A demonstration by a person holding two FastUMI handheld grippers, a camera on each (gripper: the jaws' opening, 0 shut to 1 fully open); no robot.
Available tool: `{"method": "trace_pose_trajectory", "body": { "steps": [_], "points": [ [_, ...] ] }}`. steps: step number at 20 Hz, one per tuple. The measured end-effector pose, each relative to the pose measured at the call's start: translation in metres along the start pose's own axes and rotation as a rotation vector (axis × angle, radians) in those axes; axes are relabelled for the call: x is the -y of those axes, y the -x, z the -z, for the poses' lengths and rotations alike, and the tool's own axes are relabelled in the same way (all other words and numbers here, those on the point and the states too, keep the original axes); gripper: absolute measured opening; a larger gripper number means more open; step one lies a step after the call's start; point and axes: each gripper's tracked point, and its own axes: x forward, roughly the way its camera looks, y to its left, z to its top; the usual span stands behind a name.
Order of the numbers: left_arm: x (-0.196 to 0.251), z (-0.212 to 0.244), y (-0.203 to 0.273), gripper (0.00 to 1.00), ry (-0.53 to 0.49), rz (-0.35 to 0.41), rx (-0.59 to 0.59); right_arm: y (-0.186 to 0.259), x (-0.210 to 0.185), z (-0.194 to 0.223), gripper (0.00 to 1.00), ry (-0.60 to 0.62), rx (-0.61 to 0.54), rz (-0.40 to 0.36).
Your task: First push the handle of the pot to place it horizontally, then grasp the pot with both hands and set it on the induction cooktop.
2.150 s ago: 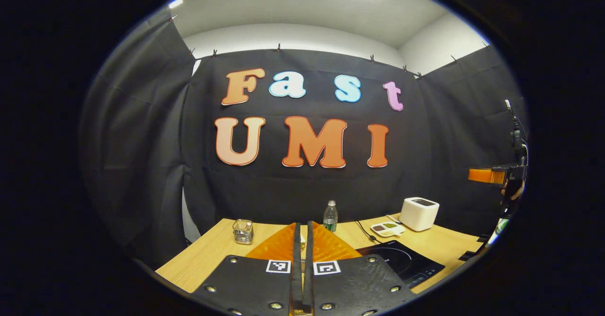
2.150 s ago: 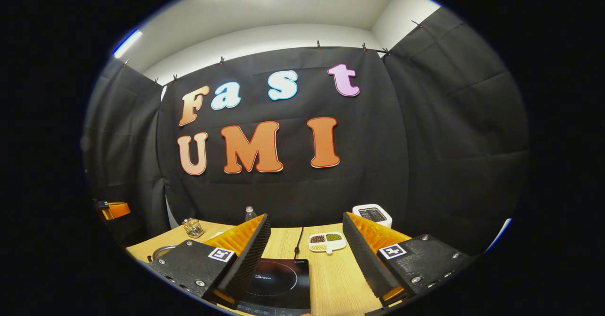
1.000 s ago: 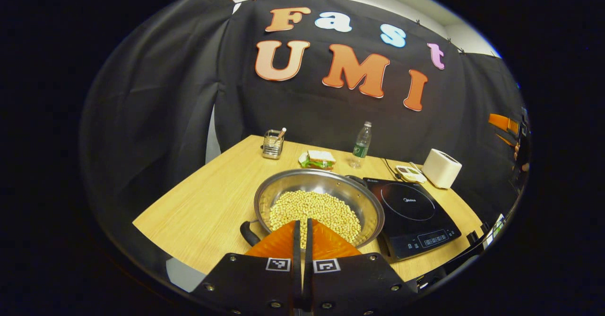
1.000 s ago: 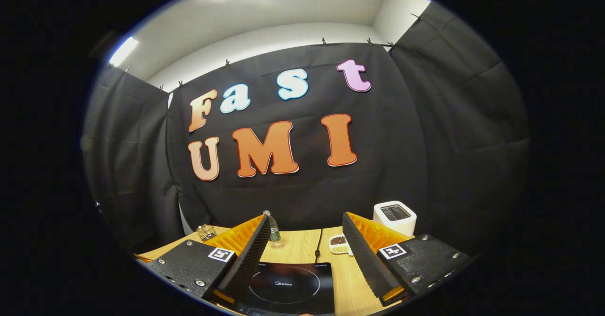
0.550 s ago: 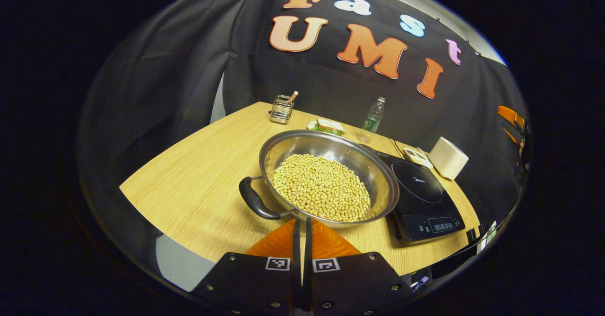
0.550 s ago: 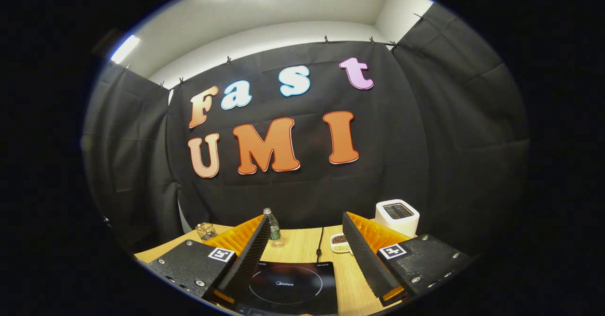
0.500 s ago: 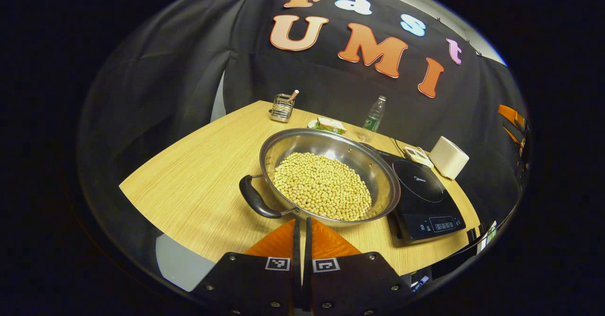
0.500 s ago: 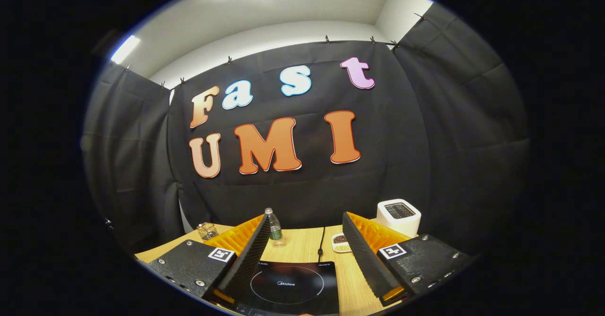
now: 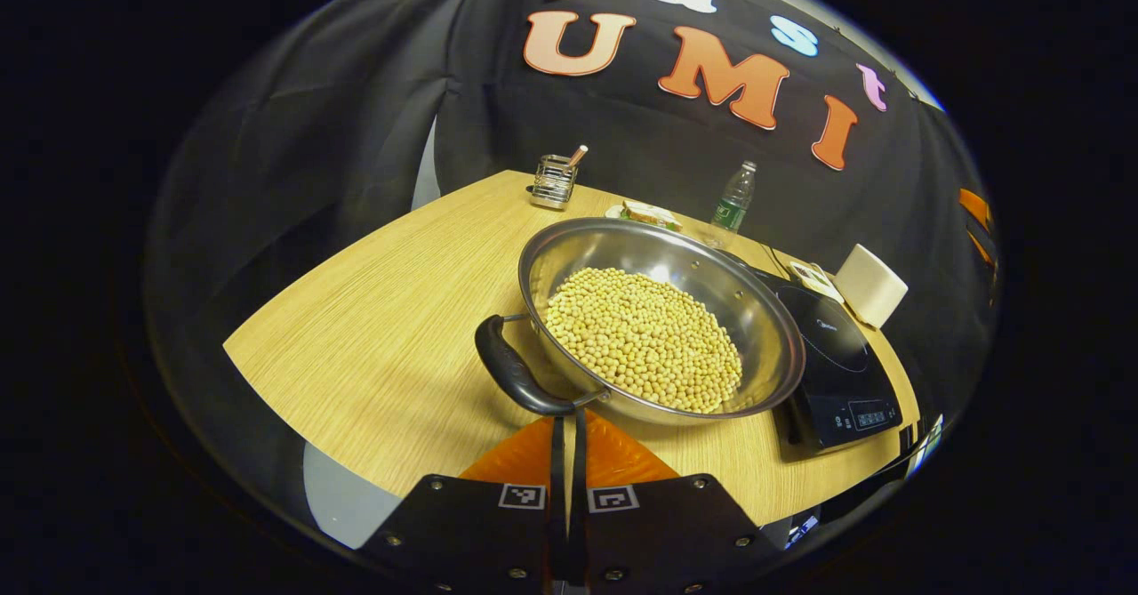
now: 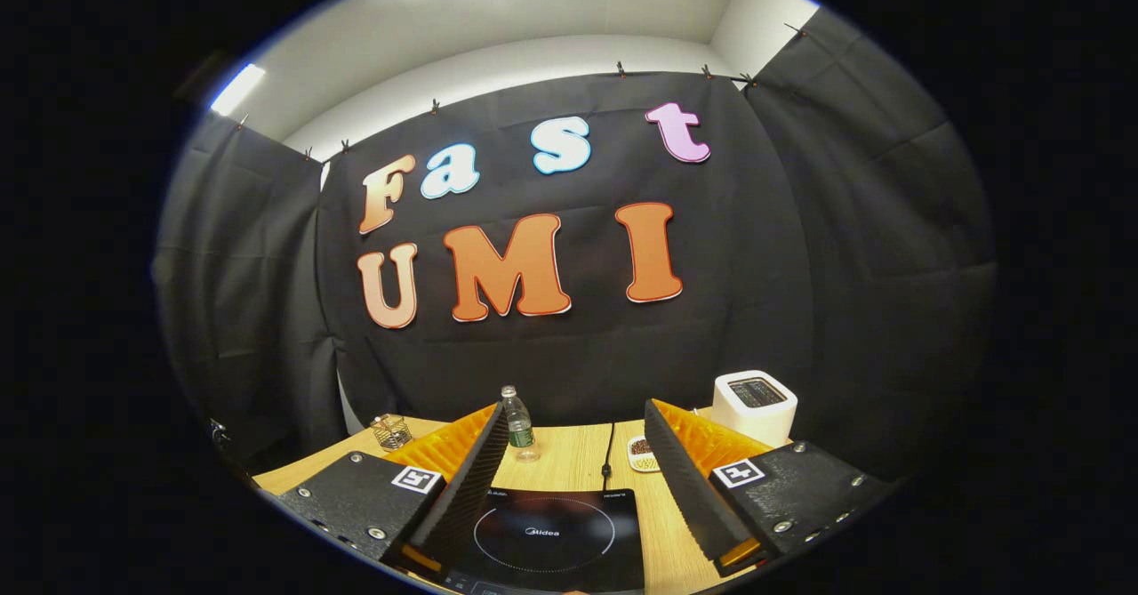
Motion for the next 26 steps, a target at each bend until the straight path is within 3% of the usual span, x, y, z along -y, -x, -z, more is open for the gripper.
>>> {"method": "trace_pose_trajectory", "body": {
  "steps": [7, 8, 9, 11, 12, 13, 15, 16, 19, 20, 21, 23, 24, 26],
  "points": [
    [-0.021, -0.008, -0.007, 0.04, -0.002, -0.012, 0.007, -0.003, -0.007, 0.005, 0.95, 0.001, -0.013, 0.003],
    [-0.026, -0.011, -0.009, 0.04, -0.005, -0.018, 0.008, -0.002, -0.008, 0.006, 1.0, 0.003, -0.016, 0.004],
    [-0.032, -0.013, -0.011, 0.04, -0.011, -0.026, 0.008, -0.003, -0.009, 0.008, 0.95, 0.007, -0.021, 0.005],
    [-0.038, -0.019, -0.016, 0.04, -0.018, -0.034, 0.009, -0.005, -0.013, 0.011, 0.95, 0.011, -0.031, 0.003],
    [-0.041, -0.021, -0.019, 0.04, -0.024, -0.038, 0.008, -0.003, -0.015, 0.011, 1.0, 0.012, -0.032, 0.002],
    [-0.044, -0.023, -0.021, 0.03, -0.032, -0.043, 0.006, -0.004, -0.017, 0.011, 0.95, 0.013, -0.033, 0.002],
    [-0.048, -0.028, -0.024, 0.03, -0.036, -0.044, 0.004, -0.005, -0.018, 0.012, 0.95, 0.015, -0.032, 0.004],
    [-0.05, -0.029, -0.027, 0.03, -0.031, -0.042, 0.004, -0.005, -0.019, 0.012, 1.0, 0.014, -0.032, 0.006],
    [-0.054, -0.034, -0.031, 0.02, -0.005, -0.035, 0.001, -0.005, -0.022, 0.013, 0.95, 0.009, -0.035, 0.007],
    [-0.057, -0.036, -0.033, 0.02, -0.003, -0.034, -0.003, -0.005, -0.022, 0.015, 1.0, 0.01, -0.037, 0.007],
    [-0.059, -0.037, -0.034, 0.02, -0.007, -0.034, -0.007, -0.006, -0.023, 0.016, 0.95, 0.012, -0.039, 0.007],
    [-0.062, -0.042, -0.038, 0.02, -0.023, -0.039, -0.01, -0.005, -0.026, 0.017, 1.0, 0.018, -0.041, 0.011],
    [-0.063, -0.043, -0.04, 0.02, -0.032, -0.043, -0.009, -0.005, -0.027, 0.017, 0.95, 0.021, -0.042, 0.01],
    [-0.067, -0.047, -0.044, 0.02, -0.044, -0.05, -0.011, -0.005, -0.03, 0.019, 0.95, 0.024, -0.046, 0.008]
  ]
}}
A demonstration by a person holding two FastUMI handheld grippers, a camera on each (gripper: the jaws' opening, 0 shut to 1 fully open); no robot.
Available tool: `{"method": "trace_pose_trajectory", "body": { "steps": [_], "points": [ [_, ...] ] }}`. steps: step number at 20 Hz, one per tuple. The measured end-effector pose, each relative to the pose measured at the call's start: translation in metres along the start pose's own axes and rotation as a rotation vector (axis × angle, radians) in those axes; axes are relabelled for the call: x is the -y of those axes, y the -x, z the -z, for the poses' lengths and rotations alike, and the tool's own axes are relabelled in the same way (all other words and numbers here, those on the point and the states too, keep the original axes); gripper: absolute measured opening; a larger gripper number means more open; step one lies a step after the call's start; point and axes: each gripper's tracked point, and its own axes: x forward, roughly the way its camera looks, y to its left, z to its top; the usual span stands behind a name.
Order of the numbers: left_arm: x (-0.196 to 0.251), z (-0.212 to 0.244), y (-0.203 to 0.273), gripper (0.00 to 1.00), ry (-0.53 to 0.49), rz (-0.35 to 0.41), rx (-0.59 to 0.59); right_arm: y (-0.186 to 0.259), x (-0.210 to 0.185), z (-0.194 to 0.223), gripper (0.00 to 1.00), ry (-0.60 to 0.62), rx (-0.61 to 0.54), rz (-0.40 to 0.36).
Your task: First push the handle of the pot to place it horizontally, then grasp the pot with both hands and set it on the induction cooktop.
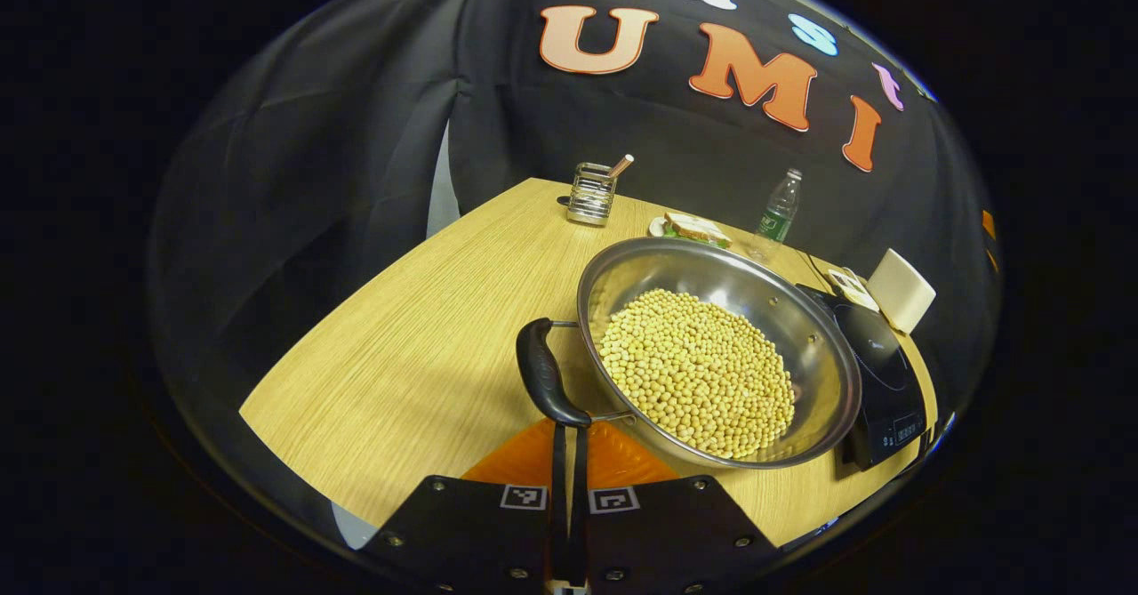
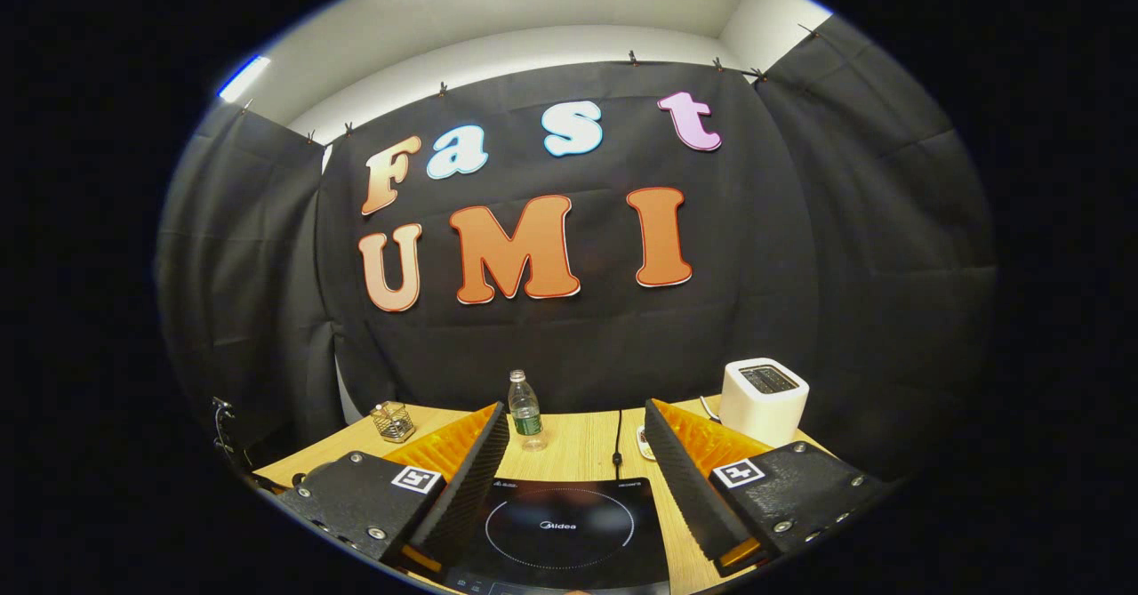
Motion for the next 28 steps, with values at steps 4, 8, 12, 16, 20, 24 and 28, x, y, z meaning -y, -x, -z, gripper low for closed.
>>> {"method": "trace_pose_trajectory", "body": {
  "steps": [4, 8, 12, 16, 20, 24, 28],
  "points": [
    [-0.006, -0.006, -0.007, 0.02, 0.003, 0.0, 0.005, -0.002, -0.006, 0.005, 0.98, 0.006, -0.012, -0.002],
    [-0.014, -0.012, -0.013, 0.02, 0.007, 0.004, 0.004, -0.004, -0.011, 0.012, 1.0, 0.015, -0.035, -0.006],
    [-0.018, -0.021, -0.026, 0.02, -0.014, 0.0, 0.006, -0.007, -0.014, 0.011, 0.95, 0.014, -0.035, 0.0],
    [-0.026, -0.027, -0.034, 0.02, -0.03, 0.005, 0.013, -0.009, -0.016, 0.013, 0.96, 0.015, -0.04, 0.003],
    [-0.031, -0.031, -0.043, 0.02, -0.043, 0.009, 0.013, -0.01, -0.021, 0.015, 0.95, 0.022, -0.046, 0.003],
    [-0.032, -0.035, -0.052, 0.02, -0.033, 0.032, 0.009, -0.014, -0.028, 0.019, 0.95, 0.024, -0.056, 0.002],
    [-0.032, -0.037, -0.063, 0.02, -0.045, 0.055, 0.002, -0.016, -0.034, 0.026, 0.96, 0.026, -0.075, -0.001]
  ]
}}
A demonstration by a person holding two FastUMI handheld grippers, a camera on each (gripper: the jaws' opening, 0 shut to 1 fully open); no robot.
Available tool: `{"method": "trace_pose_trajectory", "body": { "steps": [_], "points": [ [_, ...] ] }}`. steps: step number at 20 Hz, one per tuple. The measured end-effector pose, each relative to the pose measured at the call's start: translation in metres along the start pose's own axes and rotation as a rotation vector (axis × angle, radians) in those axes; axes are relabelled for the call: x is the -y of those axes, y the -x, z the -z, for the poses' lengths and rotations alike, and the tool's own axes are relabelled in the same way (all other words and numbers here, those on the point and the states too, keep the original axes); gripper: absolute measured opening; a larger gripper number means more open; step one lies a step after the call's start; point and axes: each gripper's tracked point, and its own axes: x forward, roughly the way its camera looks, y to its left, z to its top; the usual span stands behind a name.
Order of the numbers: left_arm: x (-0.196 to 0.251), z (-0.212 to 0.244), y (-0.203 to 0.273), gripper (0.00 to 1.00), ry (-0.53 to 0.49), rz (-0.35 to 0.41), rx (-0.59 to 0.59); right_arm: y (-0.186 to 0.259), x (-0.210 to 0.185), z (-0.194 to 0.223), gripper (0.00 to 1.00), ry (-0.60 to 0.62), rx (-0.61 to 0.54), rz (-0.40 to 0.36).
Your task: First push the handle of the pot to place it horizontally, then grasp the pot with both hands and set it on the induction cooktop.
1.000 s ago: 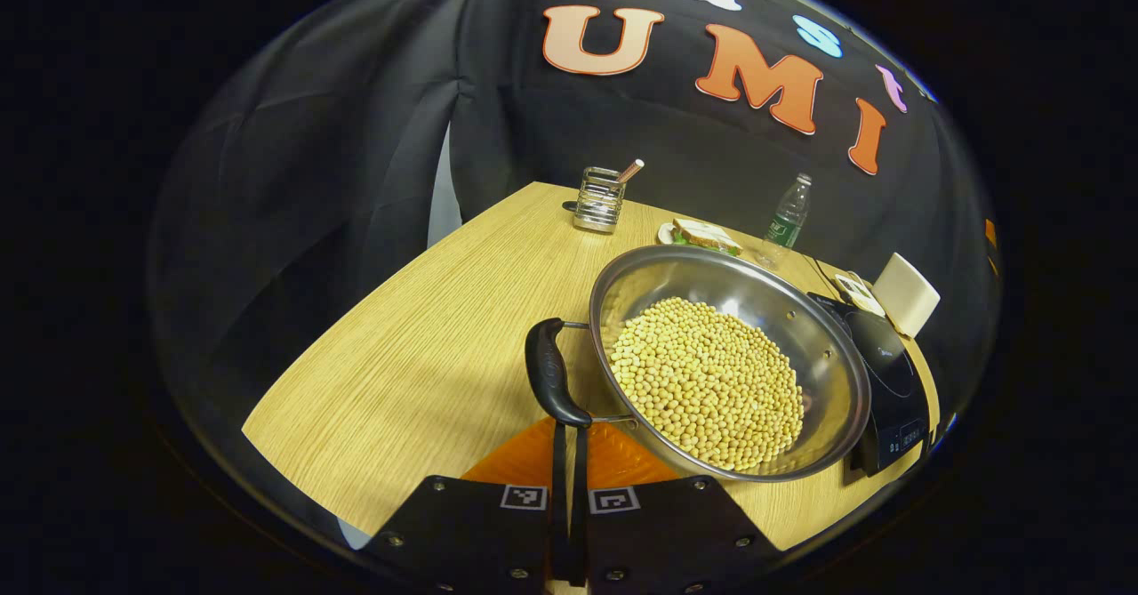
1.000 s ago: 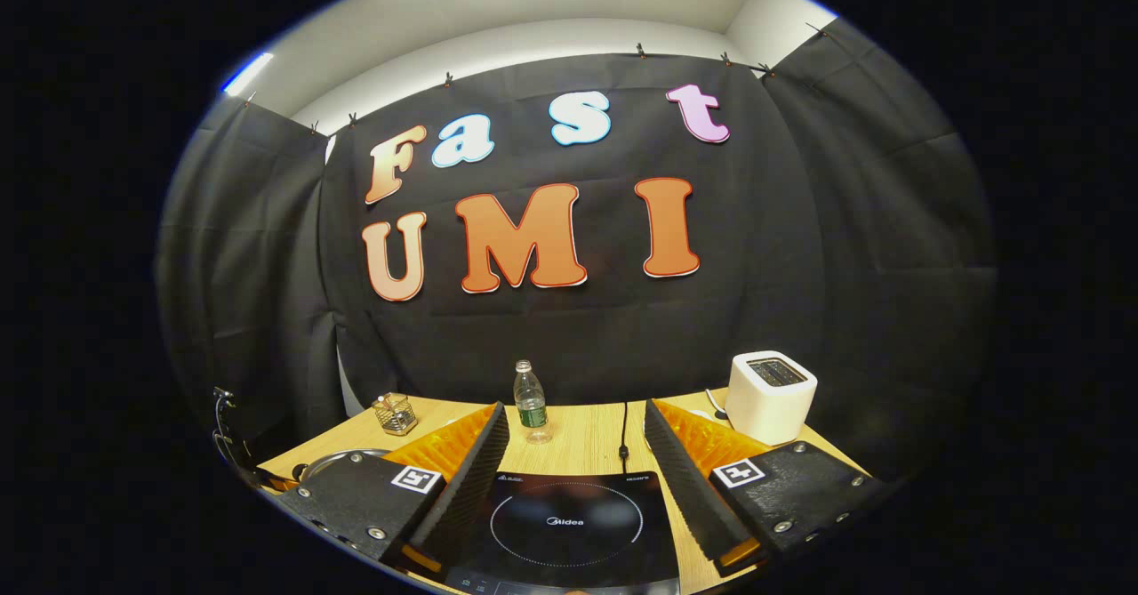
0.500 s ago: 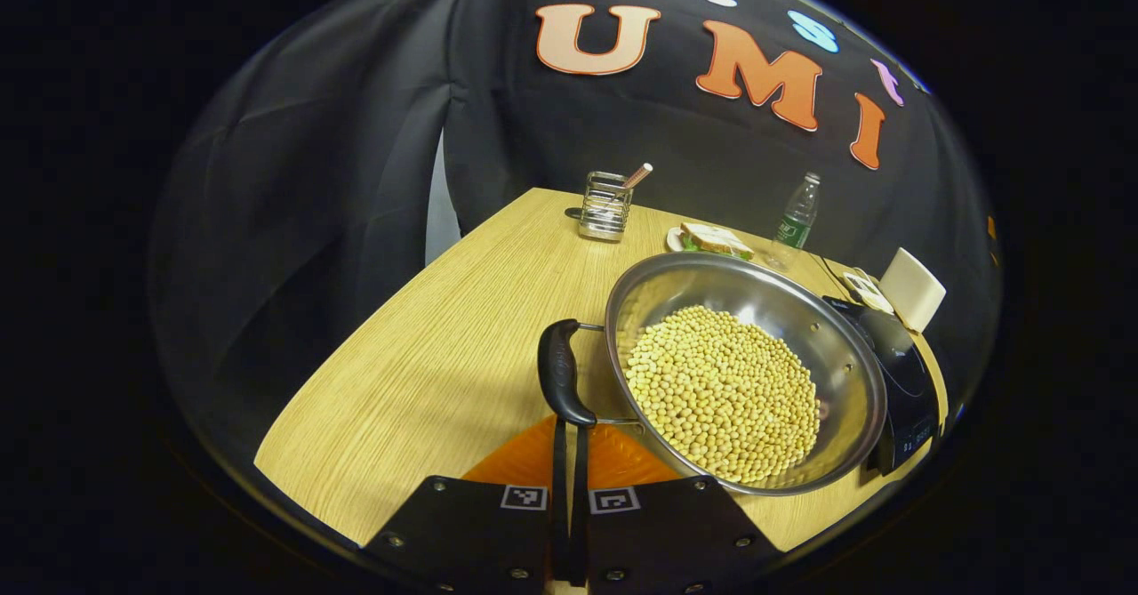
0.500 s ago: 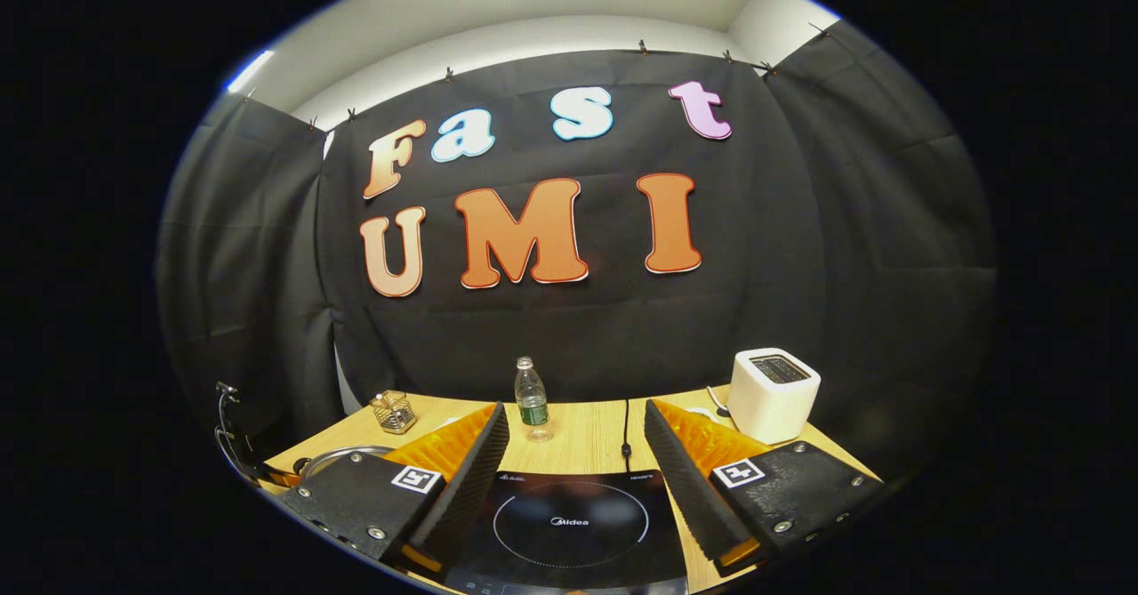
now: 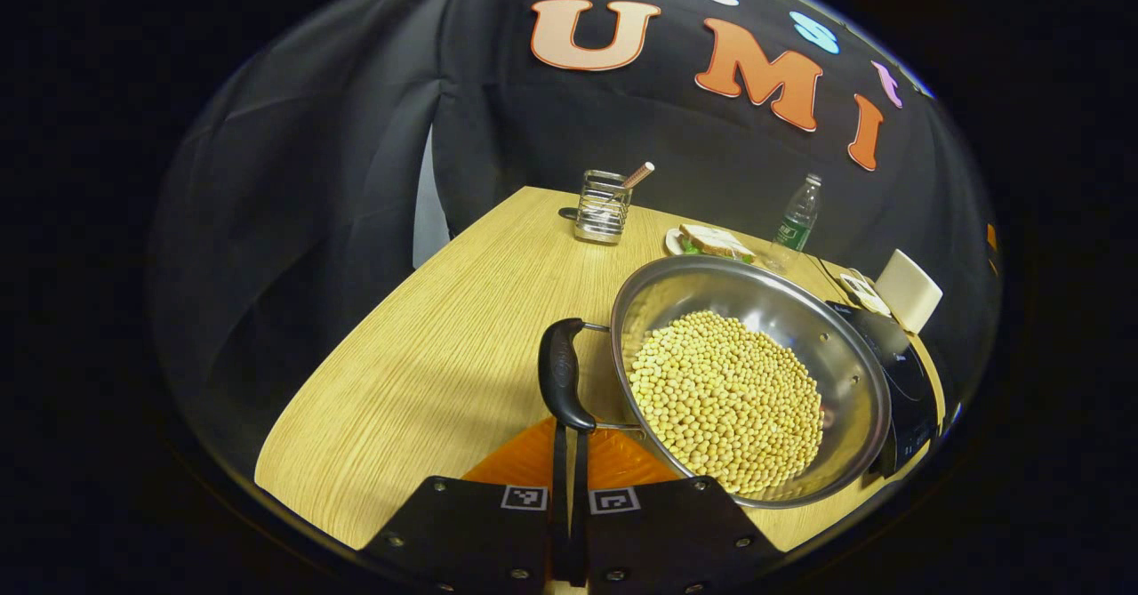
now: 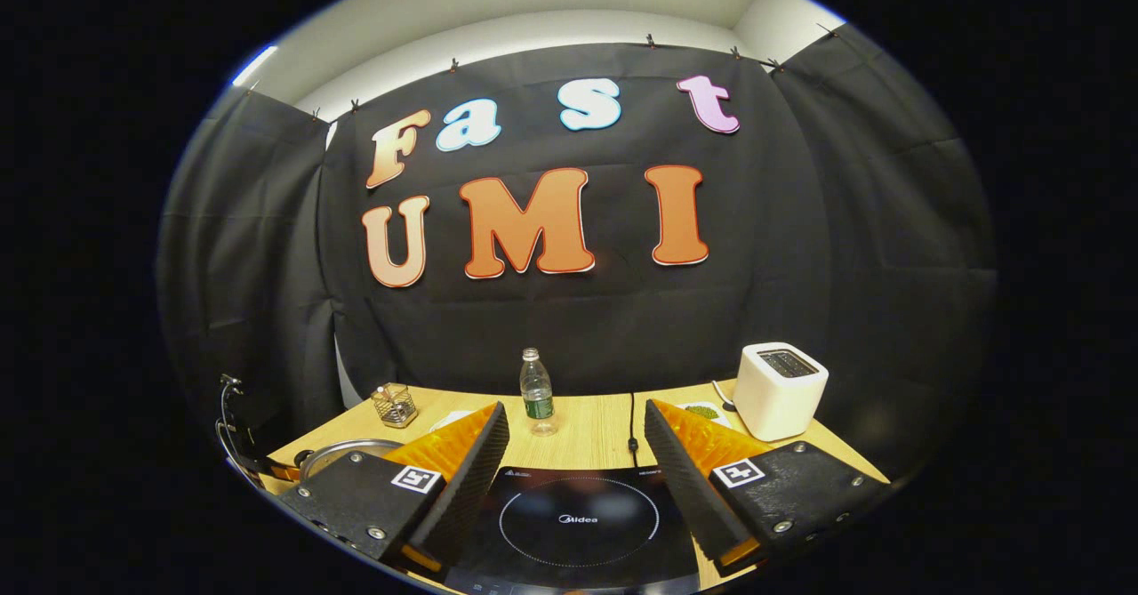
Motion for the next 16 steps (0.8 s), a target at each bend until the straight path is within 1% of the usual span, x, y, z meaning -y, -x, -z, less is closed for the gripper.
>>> {"method": "trace_pose_trajectory", "body": {
  "steps": [5, 10, 11, 12, 16],
  "points": [
    [-0.003, -0.008, -0.012, 0.02, -0.016, 0.0, 0.008, -0.006, -0.008, 0.008, 0.96, -0.001, -0.021, 0.004],
    [-0.006, -0.014, -0.016, 0.02, -0.031, 0.01, 0.017, -0.01, -0.021, 0.019, 0.96, -0.027, -0.045, -0.001],
    [-0.007, -0.016, -0.017, 0.02, -0.036, 0.012, 0.023, -0.01, -0.024, 0.021, 1.0, -0.03, -0.051, 0.002],
    [-0.008, -0.019, -0.018, 0.02, -0.038, 0.013, 0.03, -0.01, -0.026, 0.023, 0.96, -0.031, -0.054, 0.006],
    [-0.008, -0.022, -0.011, 0.02, -0.029, 0.026, 0.047, -0.01, -0.044, 0.03, 0.96, -0.048, -0.061, 0.003]
  ]
}}
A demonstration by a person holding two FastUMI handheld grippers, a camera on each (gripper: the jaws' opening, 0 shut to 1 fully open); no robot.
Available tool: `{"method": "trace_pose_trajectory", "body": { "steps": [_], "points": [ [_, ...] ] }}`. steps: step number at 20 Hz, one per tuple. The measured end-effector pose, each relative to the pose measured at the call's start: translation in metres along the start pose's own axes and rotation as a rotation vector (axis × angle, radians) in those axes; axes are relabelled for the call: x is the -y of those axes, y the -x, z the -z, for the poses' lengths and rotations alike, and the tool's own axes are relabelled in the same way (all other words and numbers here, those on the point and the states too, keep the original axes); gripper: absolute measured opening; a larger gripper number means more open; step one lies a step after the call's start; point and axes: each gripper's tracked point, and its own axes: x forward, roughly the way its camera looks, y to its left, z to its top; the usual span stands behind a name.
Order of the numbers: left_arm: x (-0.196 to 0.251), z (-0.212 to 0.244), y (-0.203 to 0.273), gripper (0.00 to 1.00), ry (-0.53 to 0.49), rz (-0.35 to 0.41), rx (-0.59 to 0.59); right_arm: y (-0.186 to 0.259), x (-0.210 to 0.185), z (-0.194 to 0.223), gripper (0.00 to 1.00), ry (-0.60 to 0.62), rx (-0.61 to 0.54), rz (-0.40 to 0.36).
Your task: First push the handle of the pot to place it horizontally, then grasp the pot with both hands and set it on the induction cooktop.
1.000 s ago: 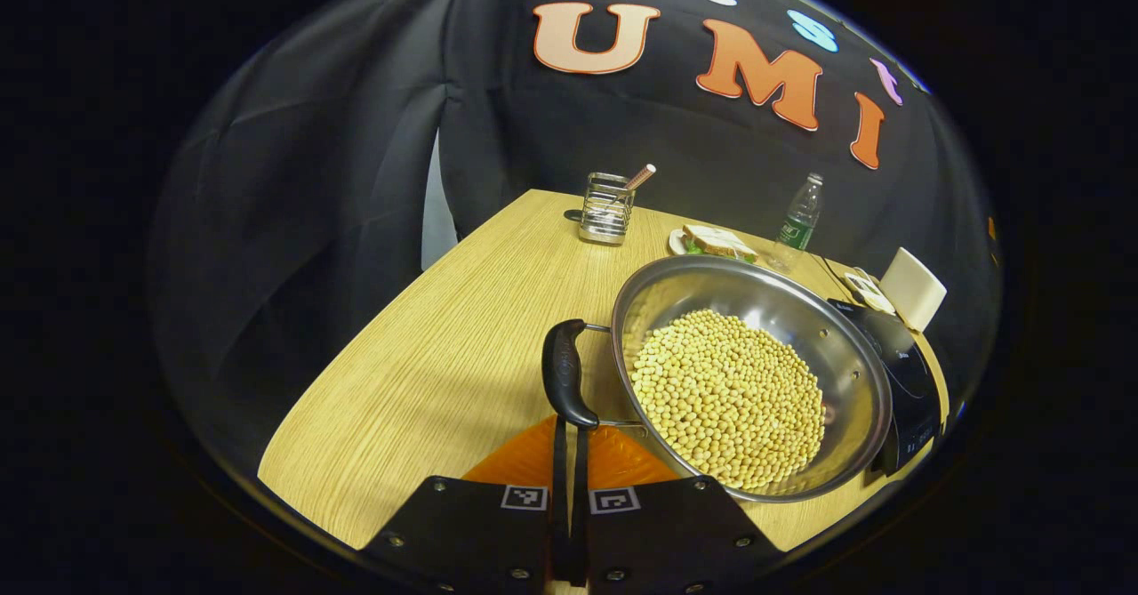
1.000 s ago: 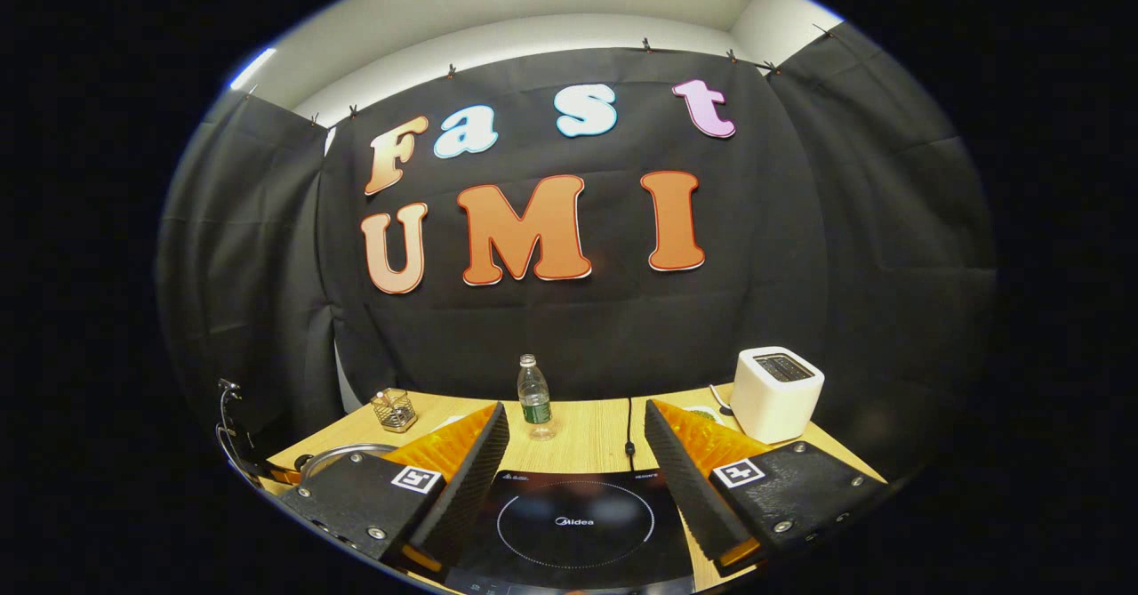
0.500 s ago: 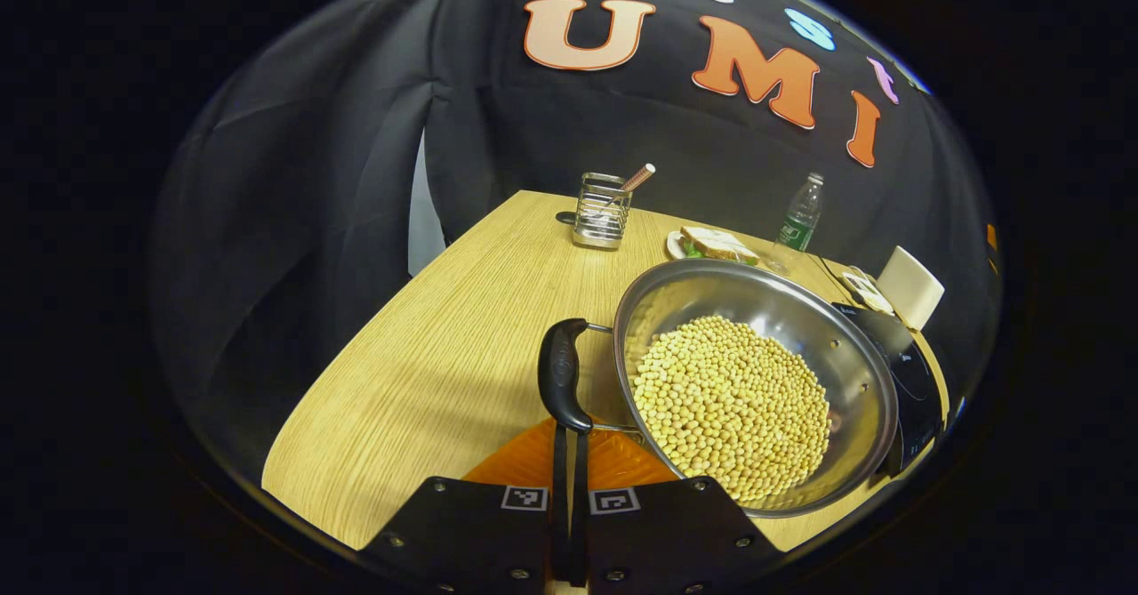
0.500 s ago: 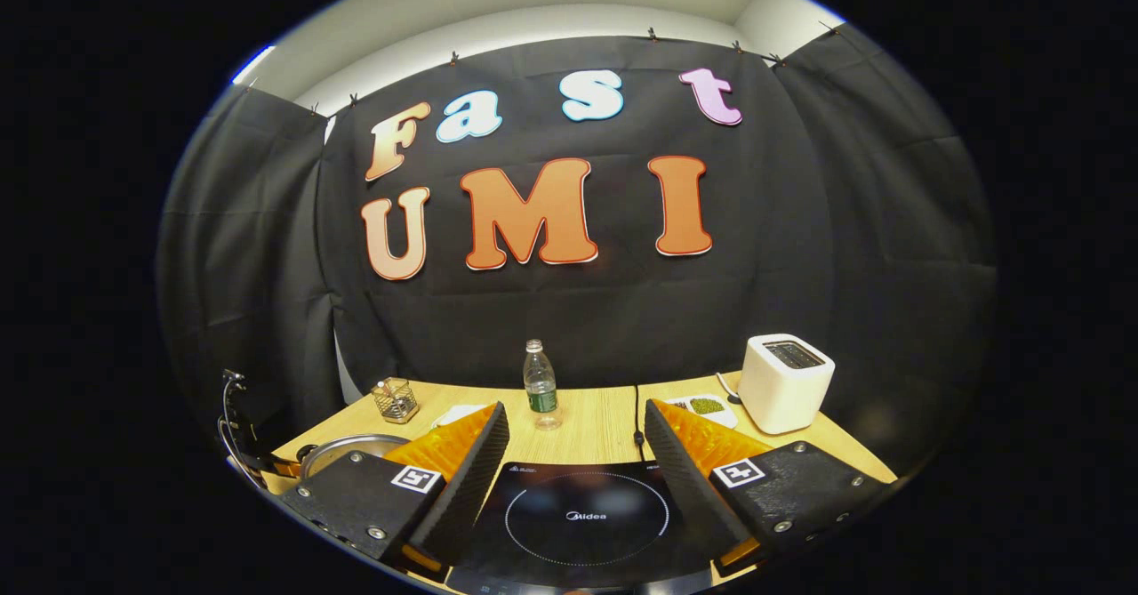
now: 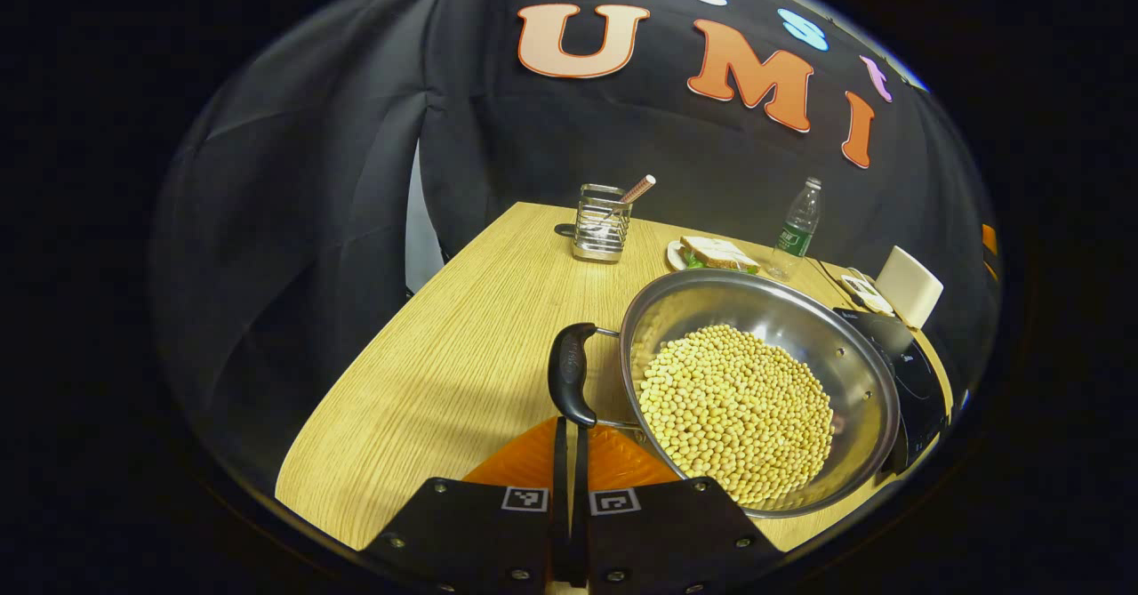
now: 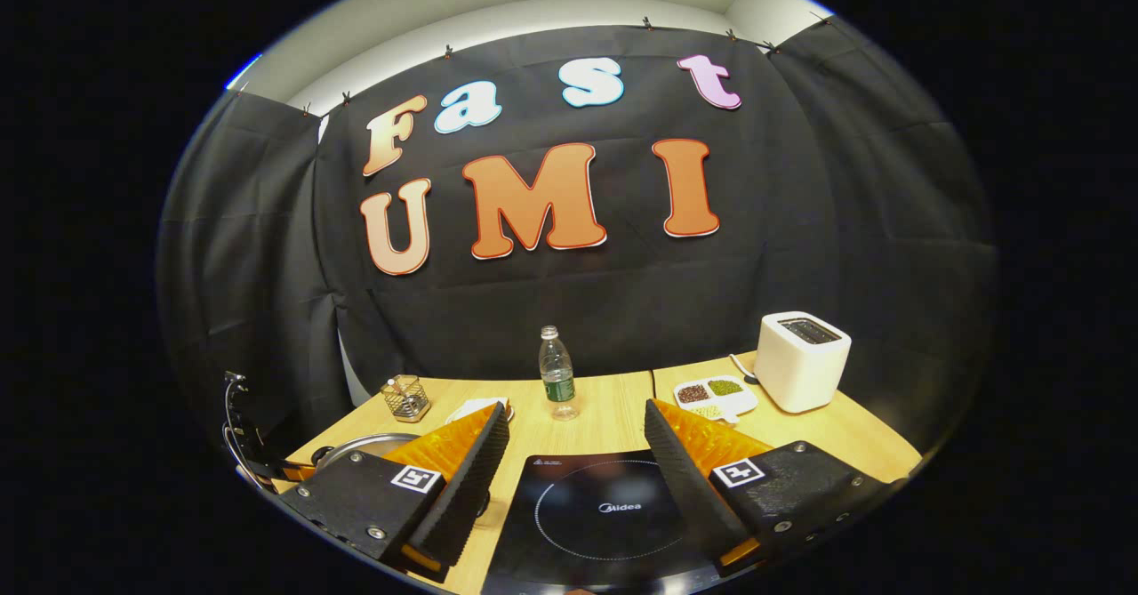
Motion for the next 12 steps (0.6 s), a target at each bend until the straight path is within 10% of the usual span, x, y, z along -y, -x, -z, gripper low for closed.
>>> {"method": "trace_pose_trajectory", "body": {
  "steps": [12],
  "points": [
    [0.016, -0.046, 0.048, 0.02, -0.042, 0.046, 0.172, -0.019, -0.064, 0.05, 0.96, 0.048, -0.086, -0.046]
  ]
}}
